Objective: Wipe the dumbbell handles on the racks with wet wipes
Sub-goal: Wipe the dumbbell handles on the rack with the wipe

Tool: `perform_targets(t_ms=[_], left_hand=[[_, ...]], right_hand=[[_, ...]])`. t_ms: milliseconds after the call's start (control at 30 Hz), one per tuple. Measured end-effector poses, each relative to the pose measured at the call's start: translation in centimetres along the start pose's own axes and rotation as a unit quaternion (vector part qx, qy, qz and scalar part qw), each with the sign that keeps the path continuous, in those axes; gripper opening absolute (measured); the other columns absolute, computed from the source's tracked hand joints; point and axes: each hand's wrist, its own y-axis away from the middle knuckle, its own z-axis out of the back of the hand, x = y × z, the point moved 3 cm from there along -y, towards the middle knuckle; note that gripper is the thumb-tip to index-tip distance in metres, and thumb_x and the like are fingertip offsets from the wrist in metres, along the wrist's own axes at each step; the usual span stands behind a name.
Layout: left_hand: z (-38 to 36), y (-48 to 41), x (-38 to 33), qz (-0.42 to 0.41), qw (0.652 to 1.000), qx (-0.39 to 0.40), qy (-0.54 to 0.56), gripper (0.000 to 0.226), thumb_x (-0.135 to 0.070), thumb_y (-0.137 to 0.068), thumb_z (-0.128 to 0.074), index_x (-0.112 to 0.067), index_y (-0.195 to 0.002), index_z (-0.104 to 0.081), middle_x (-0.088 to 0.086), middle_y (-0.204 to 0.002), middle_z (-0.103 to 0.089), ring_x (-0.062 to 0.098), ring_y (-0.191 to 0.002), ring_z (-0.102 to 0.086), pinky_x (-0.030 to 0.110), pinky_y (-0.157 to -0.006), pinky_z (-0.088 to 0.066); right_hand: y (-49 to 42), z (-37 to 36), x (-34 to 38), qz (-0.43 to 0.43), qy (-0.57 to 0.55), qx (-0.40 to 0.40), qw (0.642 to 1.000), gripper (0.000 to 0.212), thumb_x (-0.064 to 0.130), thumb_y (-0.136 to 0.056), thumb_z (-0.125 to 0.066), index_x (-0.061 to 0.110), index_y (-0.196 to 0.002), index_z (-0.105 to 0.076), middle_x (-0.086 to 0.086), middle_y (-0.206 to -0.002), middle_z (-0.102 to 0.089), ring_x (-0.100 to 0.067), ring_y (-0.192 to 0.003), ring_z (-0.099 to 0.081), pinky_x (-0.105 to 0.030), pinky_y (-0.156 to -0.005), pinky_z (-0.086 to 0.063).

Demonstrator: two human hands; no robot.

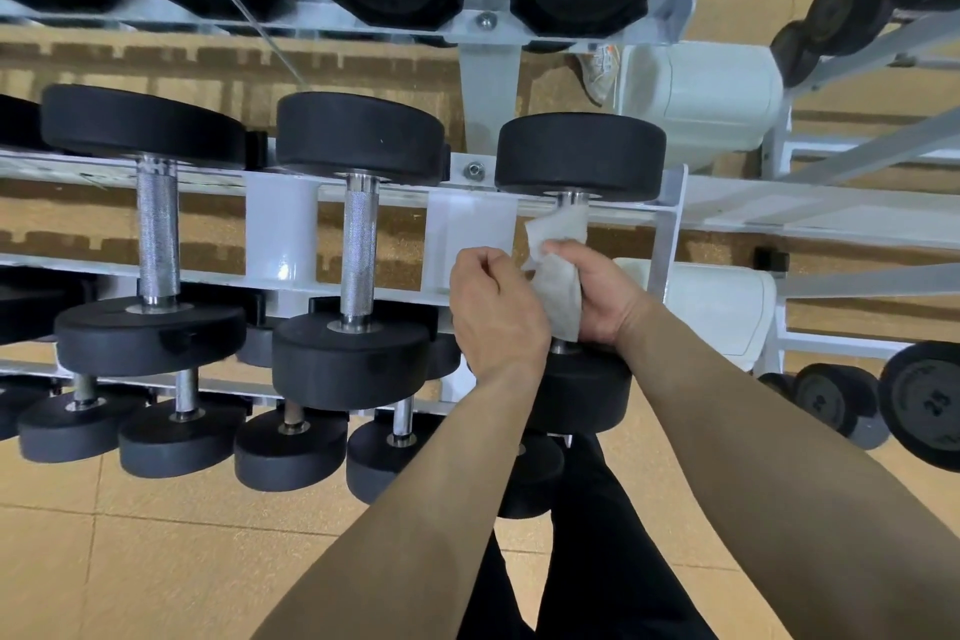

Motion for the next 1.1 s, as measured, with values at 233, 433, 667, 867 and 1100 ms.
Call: perform_targets(t_ms=[233,433,667,867,1100], left_hand=[[0.0,-0.1,0.1,0.001,1.0,0.003,-0.001,0.02,-0.027,-0.103,-0.041,-0.021,-0.096,-0.059,-0.005,-0.097,-0.063,0.018,-0.093,-0.058,0.037,-0.084,-0.048],[0.0,0.0,0.1,0.009,1.0,0.003,0.003,0.021,-0.026,-0.102,-0.04,-0.021,-0.095,-0.059,-0.009,-0.092,-0.061,0.008,-0.085,-0.055,0.029,-0.076,-0.04],[-0.1,0.0,0.2,-0.003,1.0,0.001,0.009,0.021,-0.026,-0.102,-0.041,-0.02,-0.095,-0.059,-0.005,-0.097,-0.064,0.017,-0.094,-0.058,0.033,-0.084,-0.047],[-0.1,0.0,0.1,0.006,1.0,0.008,0.004,0.021,-0.029,-0.102,-0.041,-0.022,-0.094,-0.059,-0.004,-0.096,-0.064,0.017,-0.092,-0.059,0.039,-0.086,-0.05],[-0.1,0.1,0.1,-0.002,1.0,0.004,-0.002,0.022,-0.028,-0.102,-0.04,-0.022,-0.092,-0.058,-0.008,-0.093,-0.062,0.012,-0.088,-0.056,0.036,-0.083,-0.048]], right_hand=[[1.0,-1.6,2.2,0.145,0.196,-0.235,0.941,0.019,0.015,-0.08,-0.082,0.009,-0.094,-0.072,-0.007,-0.091,-0.077,-0.022,-0.086,-0.075,-0.037,-0.082,-0.061],[-0.5,-1.8,3.8,0.142,0.095,-0.153,0.973,0.033,0.021,-0.078,-0.082,0.007,-0.107,-0.073,-0.01,-0.107,-0.076,-0.028,-0.1,-0.072,-0.041,-0.098,-0.055],[1.2,-0.2,-0.2,-0.015,0.063,-0.015,0.998,0.023,0.027,-0.076,-0.069,0.008,-0.089,-0.073,-0.012,-0.086,-0.072,-0.023,-0.079,-0.07,-0.034,-0.077,-0.057],[1.1,-1.8,0.8,0.126,0.218,-0.282,0.926,0.021,0.021,-0.08,-0.079,0.011,-0.092,-0.065,-0.008,-0.091,-0.073,-0.024,-0.087,-0.072,-0.038,-0.081,-0.06],[-0.2,-1.4,3.3,0.138,0.042,-0.075,0.987,0.021,0.011,-0.087,-0.073,0.006,-0.106,-0.075,-0.017,-0.106,-0.075,-0.03,-0.094,-0.074,-0.043,-0.084,-0.061]])
